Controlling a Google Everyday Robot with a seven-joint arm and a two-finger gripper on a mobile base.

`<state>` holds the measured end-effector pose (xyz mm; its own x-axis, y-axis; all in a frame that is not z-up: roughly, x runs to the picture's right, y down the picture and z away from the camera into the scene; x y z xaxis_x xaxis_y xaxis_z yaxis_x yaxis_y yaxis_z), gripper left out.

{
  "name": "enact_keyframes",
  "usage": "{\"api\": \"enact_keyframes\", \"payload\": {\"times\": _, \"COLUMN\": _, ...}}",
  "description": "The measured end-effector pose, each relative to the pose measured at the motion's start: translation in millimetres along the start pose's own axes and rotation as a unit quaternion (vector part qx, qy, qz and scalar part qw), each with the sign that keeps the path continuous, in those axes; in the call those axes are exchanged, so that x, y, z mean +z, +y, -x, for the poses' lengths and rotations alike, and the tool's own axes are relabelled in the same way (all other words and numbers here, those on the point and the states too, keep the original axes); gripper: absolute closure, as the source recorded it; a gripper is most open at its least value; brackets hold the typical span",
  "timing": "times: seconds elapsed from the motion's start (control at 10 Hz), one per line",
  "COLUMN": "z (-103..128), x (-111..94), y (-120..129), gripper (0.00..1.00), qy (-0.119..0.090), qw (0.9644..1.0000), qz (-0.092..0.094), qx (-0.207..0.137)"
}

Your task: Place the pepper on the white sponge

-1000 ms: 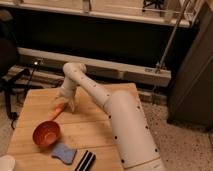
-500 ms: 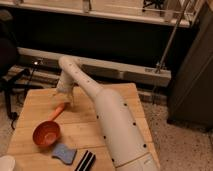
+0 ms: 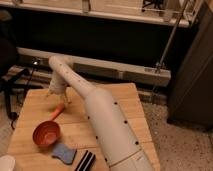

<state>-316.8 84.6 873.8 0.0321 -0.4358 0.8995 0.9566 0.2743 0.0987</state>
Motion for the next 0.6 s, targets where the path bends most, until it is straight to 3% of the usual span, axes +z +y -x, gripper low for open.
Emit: {"api": "enact_keyframes", "payload": {"times": 0.6, "z": -3.0, "x": -1.1, "y": 3.6, "gripper": 0.20, "qy": 0.003, "qw": 1.0000, "qz": 0.002, "qx": 0.007}}
